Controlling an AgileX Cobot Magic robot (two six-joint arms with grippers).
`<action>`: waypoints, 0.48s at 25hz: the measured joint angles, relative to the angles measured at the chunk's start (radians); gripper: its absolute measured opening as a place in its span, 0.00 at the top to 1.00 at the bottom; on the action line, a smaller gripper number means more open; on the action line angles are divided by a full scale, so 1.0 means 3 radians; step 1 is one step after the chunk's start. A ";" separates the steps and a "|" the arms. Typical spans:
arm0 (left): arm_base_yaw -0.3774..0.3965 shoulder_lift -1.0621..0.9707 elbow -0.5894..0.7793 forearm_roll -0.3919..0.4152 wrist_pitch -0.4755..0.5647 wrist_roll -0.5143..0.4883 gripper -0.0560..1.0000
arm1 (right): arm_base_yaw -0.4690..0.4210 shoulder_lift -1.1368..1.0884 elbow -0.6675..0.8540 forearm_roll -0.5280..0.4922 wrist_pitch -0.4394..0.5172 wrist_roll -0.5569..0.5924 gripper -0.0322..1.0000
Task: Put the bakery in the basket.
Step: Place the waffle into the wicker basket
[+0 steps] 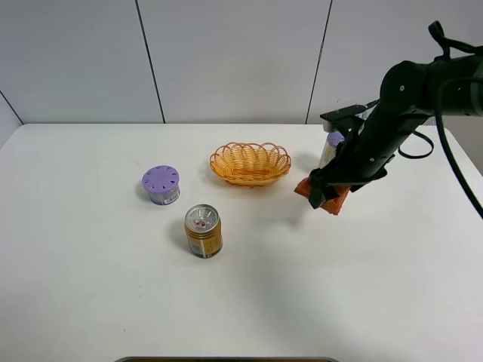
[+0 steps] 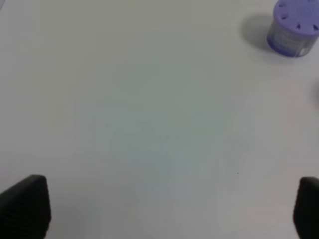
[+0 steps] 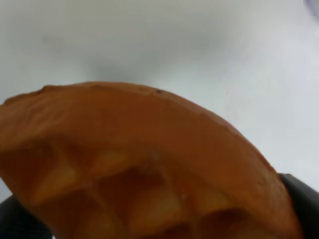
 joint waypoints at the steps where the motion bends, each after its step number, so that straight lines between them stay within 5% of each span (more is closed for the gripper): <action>1: 0.0000 0.0000 0.0000 0.0000 0.0000 0.0000 0.01 | 0.0000 0.0000 -0.0073 0.0015 0.0023 0.0000 0.18; 12: 0.0000 0.0000 0.0000 0.0000 0.0000 0.0000 0.01 | 0.0000 0.0007 -0.0858 0.0256 0.0070 0.0000 0.18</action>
